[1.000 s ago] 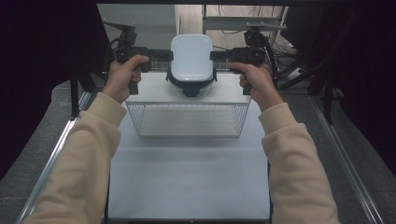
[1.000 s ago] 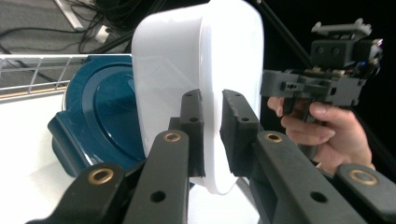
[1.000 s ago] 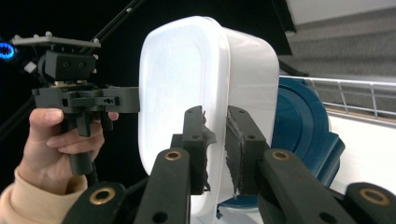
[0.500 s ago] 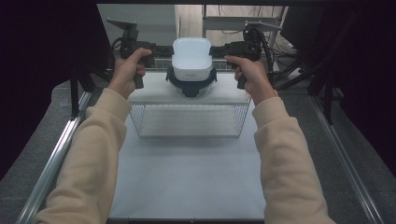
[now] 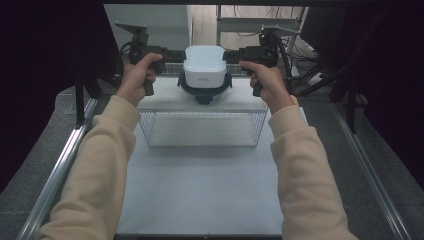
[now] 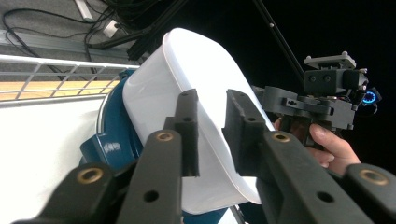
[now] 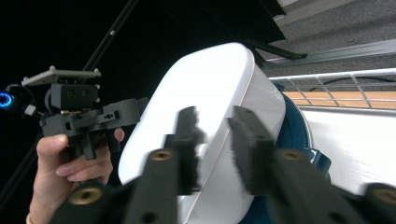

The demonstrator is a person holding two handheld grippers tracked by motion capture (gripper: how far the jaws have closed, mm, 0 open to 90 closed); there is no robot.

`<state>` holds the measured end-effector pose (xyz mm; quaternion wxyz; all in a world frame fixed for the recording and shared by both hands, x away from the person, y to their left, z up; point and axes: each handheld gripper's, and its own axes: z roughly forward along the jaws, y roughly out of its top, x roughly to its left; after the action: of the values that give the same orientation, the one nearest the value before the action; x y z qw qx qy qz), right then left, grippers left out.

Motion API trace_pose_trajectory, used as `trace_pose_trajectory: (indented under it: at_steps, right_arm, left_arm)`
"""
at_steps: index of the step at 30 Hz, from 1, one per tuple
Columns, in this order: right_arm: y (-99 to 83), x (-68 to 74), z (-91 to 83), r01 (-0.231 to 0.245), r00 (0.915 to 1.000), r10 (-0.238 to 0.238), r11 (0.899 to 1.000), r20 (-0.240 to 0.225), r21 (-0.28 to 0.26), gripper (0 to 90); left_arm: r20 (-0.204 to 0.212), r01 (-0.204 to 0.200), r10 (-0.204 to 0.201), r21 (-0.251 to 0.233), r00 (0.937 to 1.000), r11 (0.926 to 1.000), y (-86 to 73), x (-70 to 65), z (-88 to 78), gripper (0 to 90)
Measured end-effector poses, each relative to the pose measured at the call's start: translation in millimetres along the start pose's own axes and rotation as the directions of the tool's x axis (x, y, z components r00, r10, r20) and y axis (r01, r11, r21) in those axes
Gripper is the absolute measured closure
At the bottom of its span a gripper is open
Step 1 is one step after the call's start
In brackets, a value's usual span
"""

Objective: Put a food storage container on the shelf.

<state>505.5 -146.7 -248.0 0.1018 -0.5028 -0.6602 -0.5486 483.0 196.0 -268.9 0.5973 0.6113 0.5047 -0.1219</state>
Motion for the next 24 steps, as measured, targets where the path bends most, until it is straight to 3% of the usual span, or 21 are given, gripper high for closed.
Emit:
trace_pose_trajectory:
  at_steps: [2,4,6,9,10,12,14,16,19,20,22,24]
  right_arm:
    - [-1.3,2.1,-3.3,0.022,0.9997,-0.023,0.999,-0.008,-0.039,51.1]
    - [-2.7,5.9,-9.9,0.078,0.9969,-0.077,0.994,0.015,-0.074,45.2]
    - [-4.7,9.3,-18.0,0.127,0.9919,-0.126,0.988,0.018,-0.092,43.2]
    - [-12.3,14.7,-31.5,0.219,0.9757,-0.216,0.969,0.036,-0.112,40.2]
    - [-16.1,15.6,-36.0,0.243,0.97,-0.24,0.964,0.037,-0.108,39.3]
    - [-26.0,16.7,-44.7,0.297,0.9545,-0.292,0.949,0.058,-0.102,38.0]
    - [-37.7,15.9,-53.1,0.338,0.9402,-0.332,0.937,0.074,-0.086,36.8]
    - [-50.7,13.2,-62.2,0.368,0.9288,-0.363,0.926,0.076,-0.077,36.3]
    - [-74.3,8.5,-75.8,0.406,0.9126,-0.401,0.912,0.082,-0.06,34.7]
    - [-84.3,7.0,-80.6,0.426,0.9029,-0.421,0.903,0.089,-0.054,34.2]
    - [-107.2,3.6,-91.0,0.457,0.8861,-0.451,0.888,0.107,-0.041,33.2]
    - [-132.0,-1.8,-99.9,0.472,0.8792,-0.467,0.881,0.097,-0.038,32.5]
  left_arm:
    - [-0.011,-0.011,0.011,-0.03,0.9999,0.9995,-0.5,-3.8,-3.7,58.2]
    - [-0.057,-0.057,0.054,-0.055,0.9969,0.9969,-2.2,-10.0,-9.9,48.7]
    - [-0.104,-0.115,0.107,-0.074,0.9888,0.9906,-7.0,-17.0,-17.6,41.8]
    - [-0.124,-0.181,0.171,-0.075,0.9774,0.9805,-21.2,-24.5,-29.8,35.3]
    - [-0.146,-0.216,0.204,-0.072,0.968,0.9737,-27.9,-27.0,-34.0,35.1]
    - [-0.205,-0.289,0.272,-0.058,0.9403,0.9556,-44.0,-33.4,-43.3,35.3]
    - [-0.227,-0.346,0.329,-0.038,0.9167,0.9375,-60.7,-37.6,-54.4,35.2]
    - [-0.233,-0.386,0.372,-0.017,0.8986,0.9223,-78.5,-40.5,-63.8,34.7]
    - [-0.24,-0.429,0.417,0.004,0.8766,0.9034,-108.2,-42.3,-75.5,33.7]
    - [-0.244,-0.438,0.428,0.014,0.87,0.8987,-119.0,-42.6,-79.2,33.1]
    - [-0.255,-0.467,0.459,0.033,0.8509,0.8835,-141.6,-41.8,-85.0,32.7]
    - [-0.252,-0.485,0.479,0.041,0.841,0.8735,-163.7,-38.6,-90.1,32.4]
